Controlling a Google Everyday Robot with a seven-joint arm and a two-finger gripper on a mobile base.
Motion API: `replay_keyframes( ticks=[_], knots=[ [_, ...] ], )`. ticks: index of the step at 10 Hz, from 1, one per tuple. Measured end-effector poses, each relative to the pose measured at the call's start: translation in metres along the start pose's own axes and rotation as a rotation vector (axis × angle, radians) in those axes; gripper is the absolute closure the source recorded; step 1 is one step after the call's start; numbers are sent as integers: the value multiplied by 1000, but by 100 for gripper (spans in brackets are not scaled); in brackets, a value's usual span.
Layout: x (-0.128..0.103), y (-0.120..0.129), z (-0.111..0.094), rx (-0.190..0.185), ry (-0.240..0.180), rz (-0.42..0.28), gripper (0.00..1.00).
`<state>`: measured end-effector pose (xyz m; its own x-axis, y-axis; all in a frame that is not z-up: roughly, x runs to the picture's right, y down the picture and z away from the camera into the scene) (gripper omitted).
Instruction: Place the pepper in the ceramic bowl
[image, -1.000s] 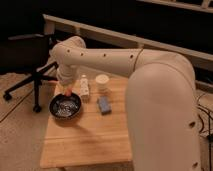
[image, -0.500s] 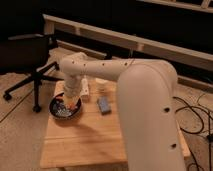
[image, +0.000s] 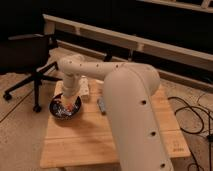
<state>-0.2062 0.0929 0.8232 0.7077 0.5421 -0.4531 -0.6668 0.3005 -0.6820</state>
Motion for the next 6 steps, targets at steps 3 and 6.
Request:
replay_keyframes(
  ticks=[3, 6],
  knots=[
    [2, -13, 17, -32, 26, 12, 100],
    [-3, -21, 27, -49, 27, 1, 99]
  ],
)
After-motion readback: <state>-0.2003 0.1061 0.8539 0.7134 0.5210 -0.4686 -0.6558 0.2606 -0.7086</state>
